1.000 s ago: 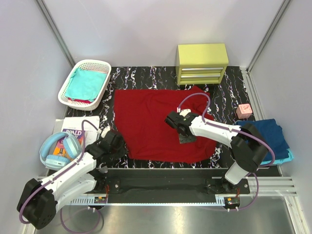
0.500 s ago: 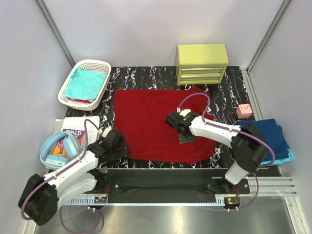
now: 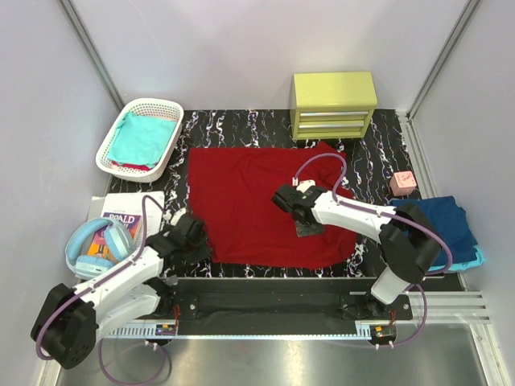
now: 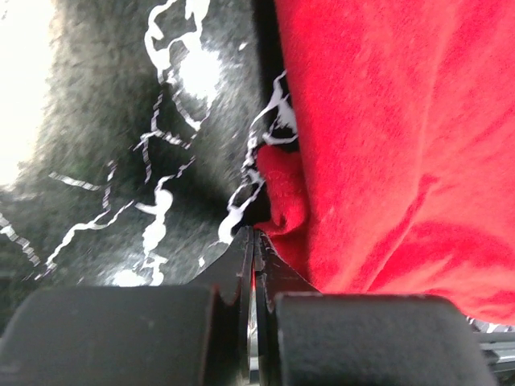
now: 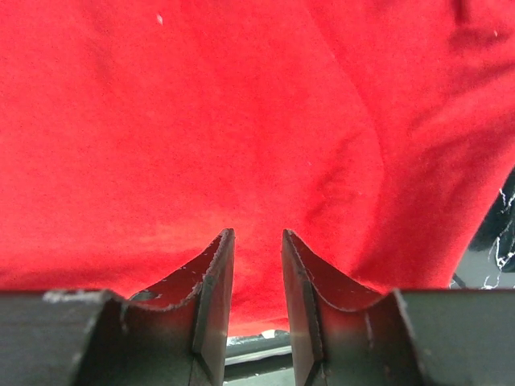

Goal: Fold and stack the t-shirts
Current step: Flatten out the tshirt

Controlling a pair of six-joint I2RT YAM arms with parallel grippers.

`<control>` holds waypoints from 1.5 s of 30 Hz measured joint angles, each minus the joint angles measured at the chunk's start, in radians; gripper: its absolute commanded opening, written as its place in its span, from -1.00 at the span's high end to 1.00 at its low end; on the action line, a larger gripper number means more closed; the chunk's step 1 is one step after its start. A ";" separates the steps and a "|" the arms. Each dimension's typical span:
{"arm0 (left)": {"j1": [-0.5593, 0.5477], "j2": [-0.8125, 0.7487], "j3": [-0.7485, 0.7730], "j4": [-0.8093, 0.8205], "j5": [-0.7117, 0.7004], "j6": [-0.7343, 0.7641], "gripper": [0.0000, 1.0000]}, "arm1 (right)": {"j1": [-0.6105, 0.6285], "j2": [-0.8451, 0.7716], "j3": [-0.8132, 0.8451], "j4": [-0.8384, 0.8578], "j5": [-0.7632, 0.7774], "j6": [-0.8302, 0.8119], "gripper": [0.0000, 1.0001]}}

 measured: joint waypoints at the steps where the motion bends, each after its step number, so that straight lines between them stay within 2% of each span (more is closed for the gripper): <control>1: 0.000 -0.006 0.006 -0.021 0.000 0.004 1.00 | -0.001 0.006 0.006 0.000 0.001 -0.001 0.25; 10: -0.001 -0.135 0.044 -0.177 0.001 0.011 1.00 | -0.083 0.143 0.151 0.049 -0.043 -0.027 0.27; 22: -0.010 -0.076 0.047 -0.243 0.028 0.011 1.00 | -0.278 0.371 0.352 0.110 -0.154 -0.050 0.38; 26: -0.019 -0.073 0.057 -0.253 0.038 0.013 1.00 | -0.304 0.403 0.395 0.113 -0.177 -0.053 0.65; 28: -0.021 -0.072 0.060 -0.253 0.043 0.015 1.00 | -0.316 0.412 0.408 0.114 -0.189 -0.055 0.99; 45: -0.024 -0.048 0.149 -0.337 0.077 0.048 1.00 | -0.456 0.464 0.484 0.094 -0.225 -0.017 1.00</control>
